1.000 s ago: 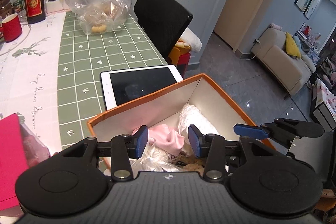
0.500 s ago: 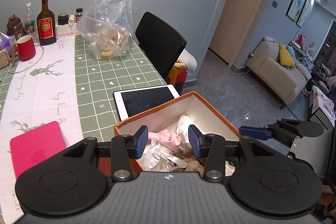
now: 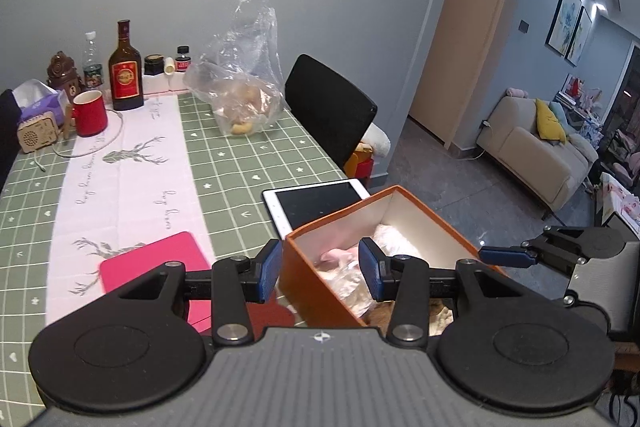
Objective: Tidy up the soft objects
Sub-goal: 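Open both tools to drop the pink and white cloths into the shoebox, then move both tools back to the table toward the mesh bag and towel pad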
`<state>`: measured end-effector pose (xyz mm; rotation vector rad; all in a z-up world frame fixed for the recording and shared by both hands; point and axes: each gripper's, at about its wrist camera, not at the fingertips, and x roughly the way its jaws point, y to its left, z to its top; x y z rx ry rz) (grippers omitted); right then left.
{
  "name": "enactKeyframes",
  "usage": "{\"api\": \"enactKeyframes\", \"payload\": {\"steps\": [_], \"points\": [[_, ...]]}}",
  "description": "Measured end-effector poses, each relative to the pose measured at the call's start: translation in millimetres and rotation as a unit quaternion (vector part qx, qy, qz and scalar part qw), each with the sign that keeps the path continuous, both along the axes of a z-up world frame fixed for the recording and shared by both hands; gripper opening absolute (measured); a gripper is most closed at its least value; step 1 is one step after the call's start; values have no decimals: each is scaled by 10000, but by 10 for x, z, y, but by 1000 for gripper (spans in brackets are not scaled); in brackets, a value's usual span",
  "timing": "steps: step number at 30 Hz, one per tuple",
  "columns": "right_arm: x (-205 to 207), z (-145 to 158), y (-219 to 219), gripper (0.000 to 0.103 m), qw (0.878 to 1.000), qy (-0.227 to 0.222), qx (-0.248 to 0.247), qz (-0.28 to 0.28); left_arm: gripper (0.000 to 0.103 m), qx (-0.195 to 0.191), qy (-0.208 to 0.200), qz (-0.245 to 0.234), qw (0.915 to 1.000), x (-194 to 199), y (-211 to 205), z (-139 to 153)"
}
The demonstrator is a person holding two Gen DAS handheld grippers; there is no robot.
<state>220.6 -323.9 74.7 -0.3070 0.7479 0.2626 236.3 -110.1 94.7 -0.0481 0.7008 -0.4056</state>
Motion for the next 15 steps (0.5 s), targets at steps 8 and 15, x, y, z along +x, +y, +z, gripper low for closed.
{"api": "enactKeyframes", "payload": {"steps": [8,15], "points": [[-278,16,359,55,9991,-290,1,309,51,-2,-8,196,9998,-258,608,-87],[-658,-224,626,55,9970,-460,194,598,51,31,102,410,9991,-489,1208,-313]]}}
